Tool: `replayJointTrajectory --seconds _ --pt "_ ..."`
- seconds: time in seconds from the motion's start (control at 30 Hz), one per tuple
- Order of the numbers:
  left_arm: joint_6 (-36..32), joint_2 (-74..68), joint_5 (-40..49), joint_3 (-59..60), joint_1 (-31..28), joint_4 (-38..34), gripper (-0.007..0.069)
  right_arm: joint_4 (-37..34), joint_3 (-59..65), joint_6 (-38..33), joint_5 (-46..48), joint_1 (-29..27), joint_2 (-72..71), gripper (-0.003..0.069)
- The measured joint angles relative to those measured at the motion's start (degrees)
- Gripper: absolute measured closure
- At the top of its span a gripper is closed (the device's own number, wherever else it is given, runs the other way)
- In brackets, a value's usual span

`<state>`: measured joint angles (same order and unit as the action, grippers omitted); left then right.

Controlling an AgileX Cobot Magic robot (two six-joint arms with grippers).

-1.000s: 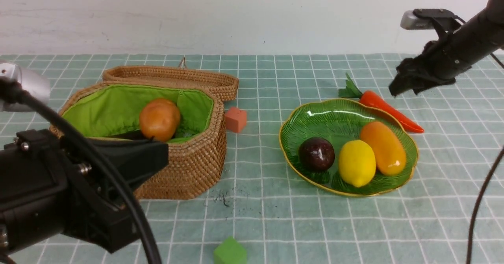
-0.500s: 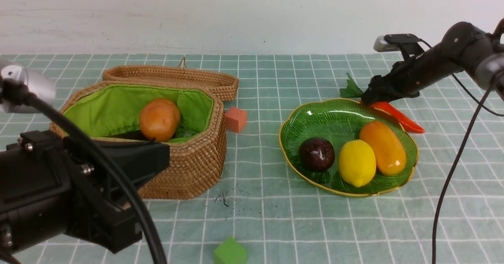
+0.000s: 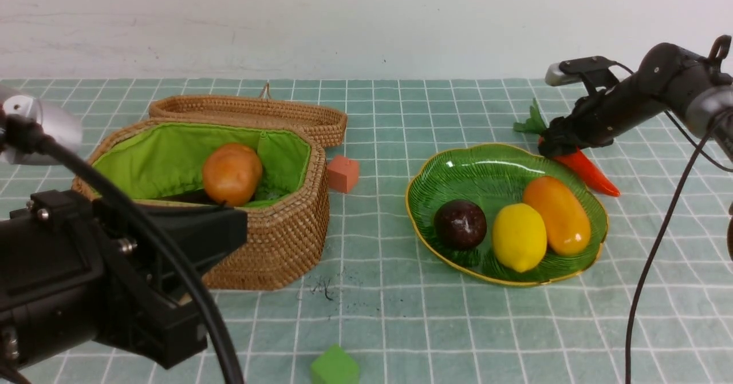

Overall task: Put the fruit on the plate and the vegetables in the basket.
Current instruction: Use the right arm to grab a carrot and put it into the left basket

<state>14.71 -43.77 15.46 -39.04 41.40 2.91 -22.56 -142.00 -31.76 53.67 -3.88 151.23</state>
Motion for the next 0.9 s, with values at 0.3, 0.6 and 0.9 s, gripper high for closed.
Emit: replayJointTrajectory --seconds 0.3,0.6,0.9 --pt "0.0 0.0 0.9 0.0 0.0 0.9 0.0587 1.7 0.4 4.0 14.5 0.4 -8.8 0.0279" --pt "4.6 2.1 10.8 0.0 -2.9 5.1 0.0630 -5.7 0.2 4.0 17.5 15.6 -24.0 0.0279" --pt "18.6 9.4 16.0 0.0 -10.7 18.9 0.0637 -19.3 0.1 -8.9 6.7 36.5 -23.8 0.0279"
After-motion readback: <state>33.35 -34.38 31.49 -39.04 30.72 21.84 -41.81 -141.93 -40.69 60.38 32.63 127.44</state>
